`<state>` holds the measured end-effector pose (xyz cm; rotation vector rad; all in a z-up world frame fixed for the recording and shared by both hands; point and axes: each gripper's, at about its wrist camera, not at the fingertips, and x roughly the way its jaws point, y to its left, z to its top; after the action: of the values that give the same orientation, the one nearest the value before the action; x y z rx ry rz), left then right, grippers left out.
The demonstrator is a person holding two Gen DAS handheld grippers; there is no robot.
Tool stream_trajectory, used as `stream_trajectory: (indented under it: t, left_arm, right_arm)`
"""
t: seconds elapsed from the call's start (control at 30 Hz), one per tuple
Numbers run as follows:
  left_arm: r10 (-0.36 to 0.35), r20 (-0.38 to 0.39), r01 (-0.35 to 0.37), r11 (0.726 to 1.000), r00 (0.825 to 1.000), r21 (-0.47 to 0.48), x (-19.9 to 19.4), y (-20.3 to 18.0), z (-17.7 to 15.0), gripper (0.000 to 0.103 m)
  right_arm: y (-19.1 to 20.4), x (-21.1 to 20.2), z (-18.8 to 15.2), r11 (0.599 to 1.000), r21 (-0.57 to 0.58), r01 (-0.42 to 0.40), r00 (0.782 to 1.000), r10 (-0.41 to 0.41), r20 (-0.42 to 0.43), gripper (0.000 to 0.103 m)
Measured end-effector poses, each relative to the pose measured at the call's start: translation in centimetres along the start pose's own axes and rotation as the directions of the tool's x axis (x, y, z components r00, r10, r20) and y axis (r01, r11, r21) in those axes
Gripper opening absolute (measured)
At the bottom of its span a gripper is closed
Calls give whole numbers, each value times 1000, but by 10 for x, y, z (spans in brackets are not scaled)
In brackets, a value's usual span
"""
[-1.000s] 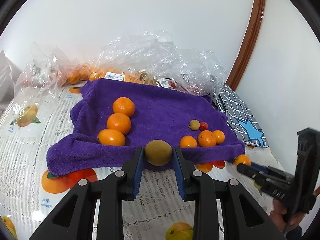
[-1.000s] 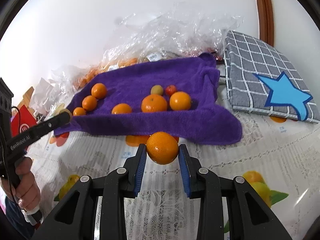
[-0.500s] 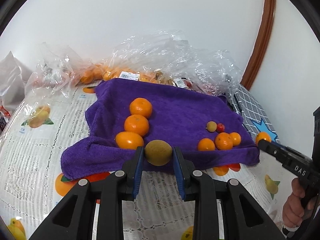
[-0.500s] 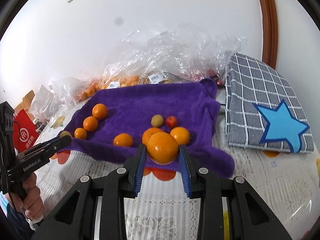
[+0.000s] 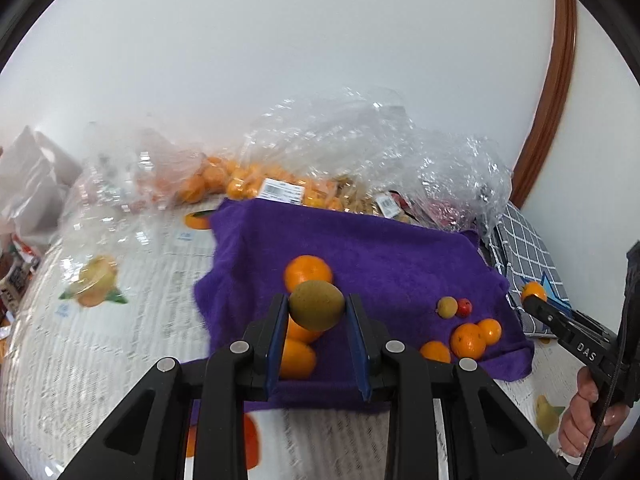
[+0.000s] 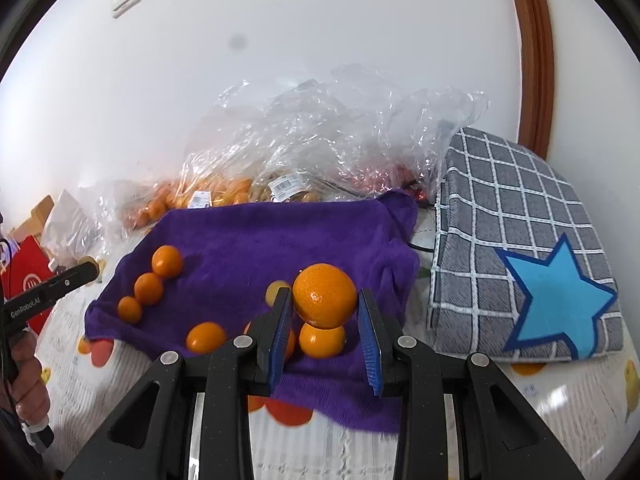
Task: Organize fruits
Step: 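Lower the orange onto the towel and open the right gripper, then lower the yellow-green fruit onto the towel and open the left gripper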
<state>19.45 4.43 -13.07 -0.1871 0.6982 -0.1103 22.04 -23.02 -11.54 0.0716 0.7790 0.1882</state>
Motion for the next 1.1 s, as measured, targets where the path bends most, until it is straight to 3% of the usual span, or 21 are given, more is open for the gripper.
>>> stream_trajectory:
  t: [0.23,0.5,0.77,1.1]
  left_arm:
    - [-45,-83,46,999,996,11,40,-23,-6,28]
    - [-83,-133,85,996,988,9,58,-25,-19,28]
    - [-121,-135,117,992,983,-40,64,-16,-20,28]
    - [-106,-123,105,994,987,-10,64,-21,-24,28]
  right_arm:
    - [-10,35,8,1000,-3,3,999,-3,-53,33]
    - [-8,59,2,1000,-8,-21,993,20,-112,33]
    - [-8,70,-2,1000,-15,8,989,-10,-147,33]
    - [7,64,-9,994,-97,43,993,-52,-102,33]
